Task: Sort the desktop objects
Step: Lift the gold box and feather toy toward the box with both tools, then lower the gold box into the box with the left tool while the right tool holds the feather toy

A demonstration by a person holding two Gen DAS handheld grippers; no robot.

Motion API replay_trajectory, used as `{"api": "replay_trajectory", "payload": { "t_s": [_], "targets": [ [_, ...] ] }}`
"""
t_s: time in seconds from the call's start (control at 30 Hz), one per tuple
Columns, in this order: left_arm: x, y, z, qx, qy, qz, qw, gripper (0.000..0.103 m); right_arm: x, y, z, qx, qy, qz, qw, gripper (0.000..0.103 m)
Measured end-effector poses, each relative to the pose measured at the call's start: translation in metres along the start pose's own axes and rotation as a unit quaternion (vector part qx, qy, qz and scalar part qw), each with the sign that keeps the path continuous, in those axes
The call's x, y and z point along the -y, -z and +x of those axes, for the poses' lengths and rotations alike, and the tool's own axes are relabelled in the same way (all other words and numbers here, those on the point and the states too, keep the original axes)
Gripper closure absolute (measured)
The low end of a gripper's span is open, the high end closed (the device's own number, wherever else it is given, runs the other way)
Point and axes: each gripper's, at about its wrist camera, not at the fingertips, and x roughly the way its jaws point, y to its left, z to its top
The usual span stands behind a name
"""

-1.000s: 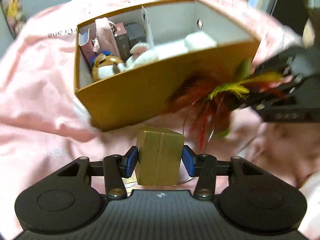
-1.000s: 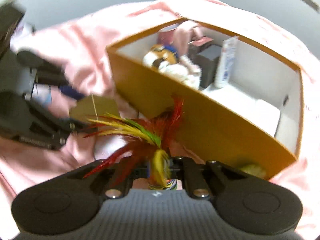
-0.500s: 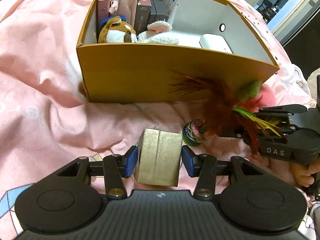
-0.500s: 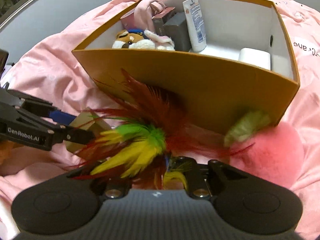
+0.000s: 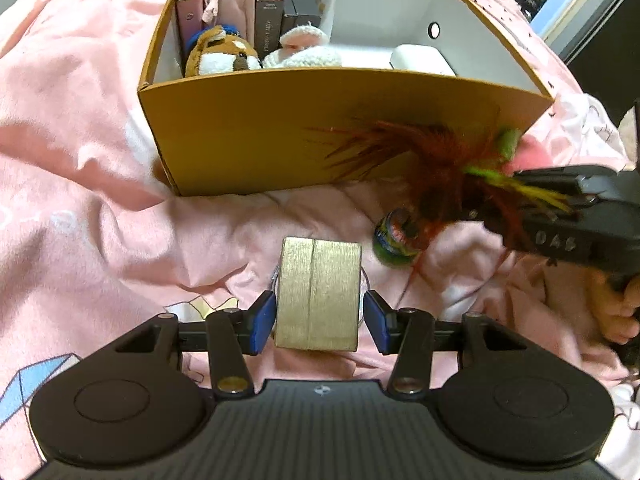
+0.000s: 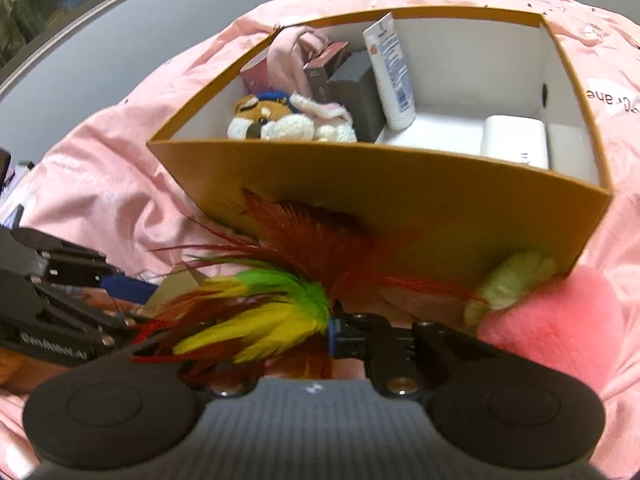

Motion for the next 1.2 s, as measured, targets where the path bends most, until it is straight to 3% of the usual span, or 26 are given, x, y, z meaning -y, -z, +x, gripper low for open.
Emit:
{"api": "replay_trajectory", "payload": {
  "t_s": [0.2, 0.37, 0.47, 0.63, 0.8, 1.03, 1.2],
  "targets": [
    [-0.001, 0.000, -0.008, 0.015, 0.003, -0.008, 0.9999, 0.051, -0.003, 0.000, -0.019, 0.020, 0.007, -0.001, 1.000, 0.093],
    [-0.002, -0.010, -0.038, 0.043, 0.052, -0.033, 0.9972, 0.051, -0.002, -0.007, -0.050, 0.034, 0.003, 0.001, 0.999, 0.094],
    [0.006, -0.021, -0.061, 0.074, 0.066, -0.020, 0.9949, 0.051, -0.003, -0.015, -0.073, 0.047, -0.007, -0.004, 0.999, 0.094],
    [0.031, -0.053, -0.092, 0.129, 0.056, 0.052, 0.9887, 0.051, -0.002, -0.035, -0.117, 0.094, -0.003, -0.019, 0.995, 0.094],
    [0.065, -0.094, -0.094, 0.165, 0.015, 0.144, 0.9756, 0.051, 0.005, -0.061, -0.142, 0.133, 0.040, -0.041, 0.989, 0.094],
    [0.095, -0.147, -0.050, 0.151, -0.006, 0.220, 0.9636, 0.051, 0.032, -0.099, -0.130, 0.151, 0.101, -0.042, 0.982, 0.094],
    [0.107, -0.172, -0.015, 0.153, -0.009, 0.296, 0.9429, 0.051, 0.059, -0.118, -0.112, 0.152, 0.109, -0.008, 0.982, 0.094]
  ]
}}
